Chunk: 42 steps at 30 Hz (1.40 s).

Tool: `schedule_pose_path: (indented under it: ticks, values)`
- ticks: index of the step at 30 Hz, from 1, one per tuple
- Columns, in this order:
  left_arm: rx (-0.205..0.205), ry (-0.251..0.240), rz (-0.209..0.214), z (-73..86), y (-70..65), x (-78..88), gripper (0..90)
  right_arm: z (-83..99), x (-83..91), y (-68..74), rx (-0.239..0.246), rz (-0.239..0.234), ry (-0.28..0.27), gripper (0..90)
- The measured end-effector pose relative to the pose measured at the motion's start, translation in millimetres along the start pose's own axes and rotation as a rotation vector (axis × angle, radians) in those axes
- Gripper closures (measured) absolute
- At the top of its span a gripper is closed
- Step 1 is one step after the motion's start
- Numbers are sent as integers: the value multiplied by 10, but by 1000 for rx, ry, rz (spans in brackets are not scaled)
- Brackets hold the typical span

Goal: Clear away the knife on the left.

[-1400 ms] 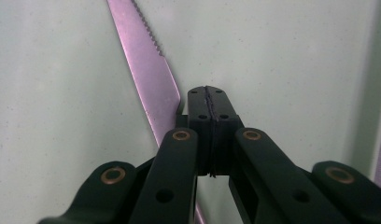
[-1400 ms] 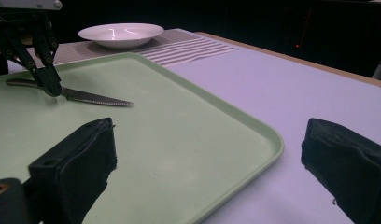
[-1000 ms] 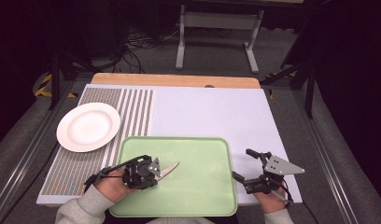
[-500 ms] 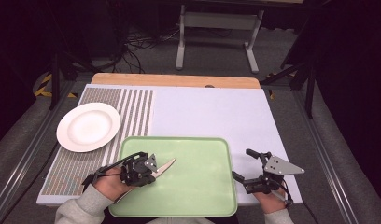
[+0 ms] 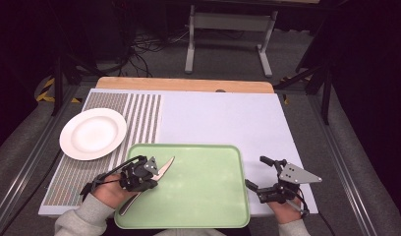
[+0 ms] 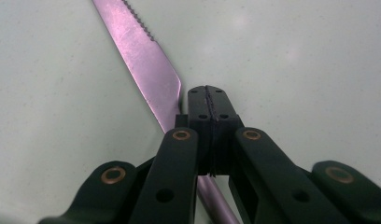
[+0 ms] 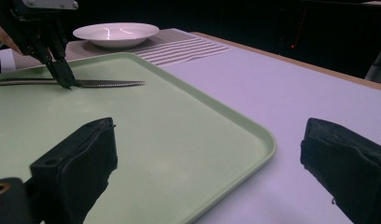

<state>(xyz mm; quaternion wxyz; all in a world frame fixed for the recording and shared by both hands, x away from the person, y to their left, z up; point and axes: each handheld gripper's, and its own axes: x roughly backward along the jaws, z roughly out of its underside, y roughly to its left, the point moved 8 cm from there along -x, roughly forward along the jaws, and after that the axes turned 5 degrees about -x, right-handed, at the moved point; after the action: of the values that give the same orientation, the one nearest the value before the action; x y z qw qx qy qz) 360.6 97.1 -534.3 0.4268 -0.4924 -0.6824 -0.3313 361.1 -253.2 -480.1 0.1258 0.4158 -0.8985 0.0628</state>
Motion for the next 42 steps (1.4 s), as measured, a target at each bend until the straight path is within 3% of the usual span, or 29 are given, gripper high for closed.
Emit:
schedule_pose_path:
  ticks: [12,13,30,42]
  values:
    - [74,-15,-22,126,89,45,899,-12,-60,-12,3,-10,5,43]
    - [64,-11,-27,140,107,52,899,-14,-68,-12,4,-11,5,43]
    - [128,-15,-50,316,184,119,900,-44,-150,-31,8,-26,6,43]
    - [191,-18,-52,427,196,158,899,-55,-173,-30,11,-32,5,43]
